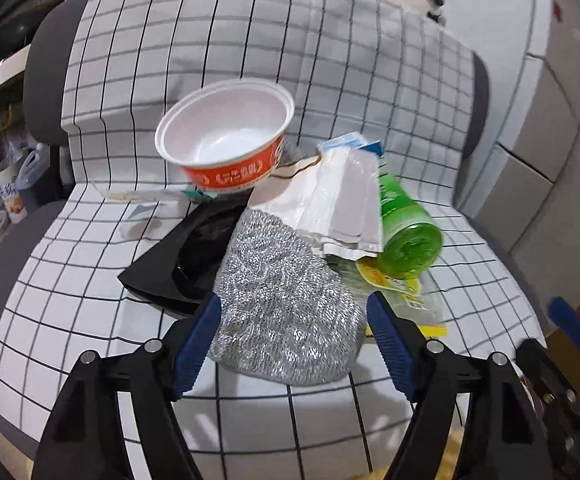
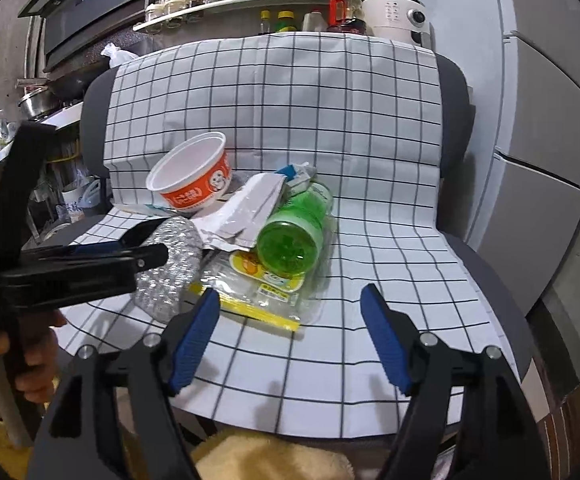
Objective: Collect trash
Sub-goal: 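Grasp the silver steel-wool scrubber with the left gripper and lift it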
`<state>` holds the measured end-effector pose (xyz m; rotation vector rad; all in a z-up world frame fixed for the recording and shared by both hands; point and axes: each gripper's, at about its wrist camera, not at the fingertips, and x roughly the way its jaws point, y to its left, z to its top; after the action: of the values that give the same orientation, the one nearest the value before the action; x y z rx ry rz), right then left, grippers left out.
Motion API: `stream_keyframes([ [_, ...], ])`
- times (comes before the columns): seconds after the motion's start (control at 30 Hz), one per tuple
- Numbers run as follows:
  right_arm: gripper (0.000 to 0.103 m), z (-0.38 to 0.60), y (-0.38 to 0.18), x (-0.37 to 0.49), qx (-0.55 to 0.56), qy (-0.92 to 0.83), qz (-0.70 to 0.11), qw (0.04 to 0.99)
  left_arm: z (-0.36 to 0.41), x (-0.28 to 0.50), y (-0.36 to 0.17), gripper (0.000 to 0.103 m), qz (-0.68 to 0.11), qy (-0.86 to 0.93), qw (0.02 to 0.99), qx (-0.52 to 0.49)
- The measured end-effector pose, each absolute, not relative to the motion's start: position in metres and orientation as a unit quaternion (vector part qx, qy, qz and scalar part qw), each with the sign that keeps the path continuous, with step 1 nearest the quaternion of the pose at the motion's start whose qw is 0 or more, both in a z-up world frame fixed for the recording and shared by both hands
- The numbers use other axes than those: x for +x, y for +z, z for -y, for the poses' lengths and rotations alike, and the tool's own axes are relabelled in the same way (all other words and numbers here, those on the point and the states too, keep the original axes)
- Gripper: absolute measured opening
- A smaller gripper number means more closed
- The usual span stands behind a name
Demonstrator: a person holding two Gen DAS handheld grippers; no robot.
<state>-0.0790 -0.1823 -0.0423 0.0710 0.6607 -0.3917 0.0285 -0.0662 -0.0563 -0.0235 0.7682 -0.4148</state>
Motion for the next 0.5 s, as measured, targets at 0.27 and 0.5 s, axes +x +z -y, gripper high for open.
stream_keyframes([
  [0.27, 0.073, 0.203, -0.051, -0.085, 0.052, -0.207, -0.323, 0.922, 0.087, 0.053, -0.069, 0.087, -0.402, -0.169, 0.900, -0.017],
  [0.5, 0.073, 0.212, -0.060, -0.093, 0.060, -0.207, -0.331, 0.919, 0.098, 0.065, -0.082, 0.076, -0.431, -0.135, 0.892, -0.001],
])
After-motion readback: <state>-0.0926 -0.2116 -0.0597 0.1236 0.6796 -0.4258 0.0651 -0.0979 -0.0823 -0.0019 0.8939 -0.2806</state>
